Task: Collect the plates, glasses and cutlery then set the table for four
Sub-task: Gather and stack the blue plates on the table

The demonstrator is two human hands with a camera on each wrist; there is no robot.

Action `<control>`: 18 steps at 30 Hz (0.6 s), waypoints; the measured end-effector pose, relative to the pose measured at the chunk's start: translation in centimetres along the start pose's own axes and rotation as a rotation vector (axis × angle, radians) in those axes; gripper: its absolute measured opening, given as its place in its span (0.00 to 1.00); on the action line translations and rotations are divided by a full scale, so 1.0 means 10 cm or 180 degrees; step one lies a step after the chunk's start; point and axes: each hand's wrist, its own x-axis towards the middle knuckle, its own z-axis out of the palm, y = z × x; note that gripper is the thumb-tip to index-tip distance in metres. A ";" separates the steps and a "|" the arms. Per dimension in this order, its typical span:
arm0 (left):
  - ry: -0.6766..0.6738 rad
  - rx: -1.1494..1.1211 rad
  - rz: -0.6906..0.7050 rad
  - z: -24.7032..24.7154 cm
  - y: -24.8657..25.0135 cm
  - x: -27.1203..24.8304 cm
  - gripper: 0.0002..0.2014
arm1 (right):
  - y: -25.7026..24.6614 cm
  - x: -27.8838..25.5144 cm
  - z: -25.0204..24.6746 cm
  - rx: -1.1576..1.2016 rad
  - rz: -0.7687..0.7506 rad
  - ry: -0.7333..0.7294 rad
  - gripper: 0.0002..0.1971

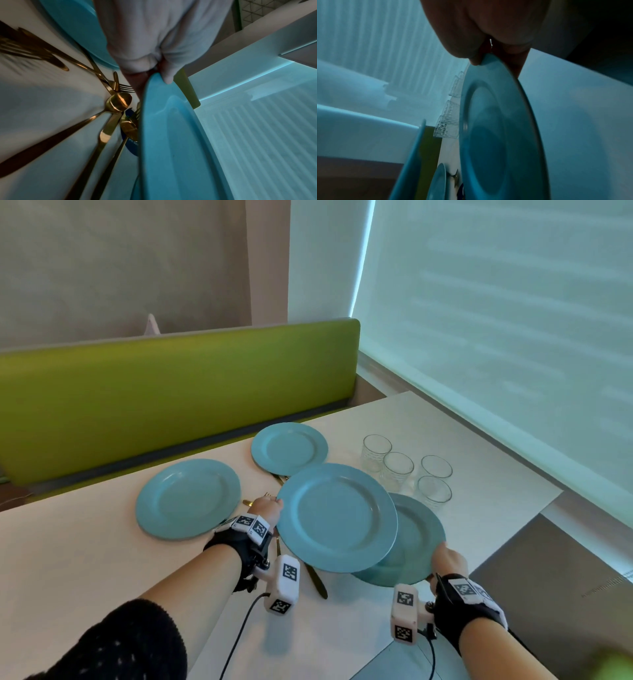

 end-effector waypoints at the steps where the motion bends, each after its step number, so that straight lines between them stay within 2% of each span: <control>1: -0.0012 -0.0036 0.0023 0.01 -0.01 0.06 0.11 | -0.03 -0.07 -0.04 -0.0056 -0.0056 0.0125 0.26; 5: -0.0176 -0.0203 0.0089 0.00 0.06 -0.03 0.07 | -0.07 -0.19 -0.02 -0.0266 -0.0439 0.0172 0.33; 7: -0.0221 -0.0248 0.0131 -0.03 0.10 -0.11 0.08 | 0.06 0.06 0.09 -0.0024 -0.0593 0.0225 0.38; 9: -0.0254 -0.0271 0.0177 -0.10 0.11 -0.16 0.13 | 0.11 0.05 0.21 0.0203 -0.0616 0.0111 0.33; 11: -0.0284 -0.0269 0.0239 -0.20 0.10 -0.21 0.13 | -0.05 -0.46 0.29 0.0434 -0.0560 0.0048 0.25; 13: -0.0284 -0.0259 0.0322 -0.33 0.12 -0.31 0.12 | -0.09 -0.68 0.41 0.0702 -0.0486 -0.0094 0.18; 16: -0.0247 -0.0166 0.0496 -0.53 0.14 -0.44 0.12 | -0.07 -0.77 0.59 0.0941 -0.0474 -0.0204 0.15; 18: -0.0134 0.0175 0.0670 -0.64 0.13 -0.45 0.14 | -0.06 -0.90 0.74 0.1065 -0.0547 -0.0268 0.14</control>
